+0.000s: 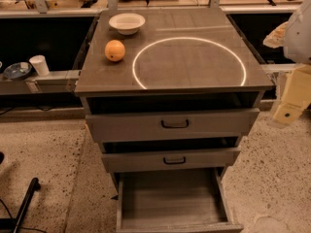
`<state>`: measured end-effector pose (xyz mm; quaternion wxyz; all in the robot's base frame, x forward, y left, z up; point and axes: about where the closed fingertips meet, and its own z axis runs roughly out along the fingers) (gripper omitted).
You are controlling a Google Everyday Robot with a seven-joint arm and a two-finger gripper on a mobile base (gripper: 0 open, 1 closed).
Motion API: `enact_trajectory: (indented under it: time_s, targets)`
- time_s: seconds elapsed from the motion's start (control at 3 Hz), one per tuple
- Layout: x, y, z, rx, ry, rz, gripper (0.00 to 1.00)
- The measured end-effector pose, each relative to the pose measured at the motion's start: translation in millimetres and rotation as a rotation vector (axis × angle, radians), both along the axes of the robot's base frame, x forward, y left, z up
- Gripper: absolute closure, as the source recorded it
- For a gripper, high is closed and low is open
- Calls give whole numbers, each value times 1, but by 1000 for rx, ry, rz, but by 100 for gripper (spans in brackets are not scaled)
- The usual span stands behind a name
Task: Close bottom drawer
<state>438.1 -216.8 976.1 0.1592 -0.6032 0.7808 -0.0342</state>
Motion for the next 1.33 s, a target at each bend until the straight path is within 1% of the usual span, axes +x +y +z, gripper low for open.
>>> enact_trajectory:
  time_s: [0.33, 0.67, 1.0, 1.33]
  targets:
    - [0, -2, -1, 10, -6, -5, 0]
    - [-13, -13, -33, 81, 2, -23, 0]
    - [-41, -33, -104, 234, 6, -40, 0]
    - [-62, -48, -126, 293, -29, -79, 0]
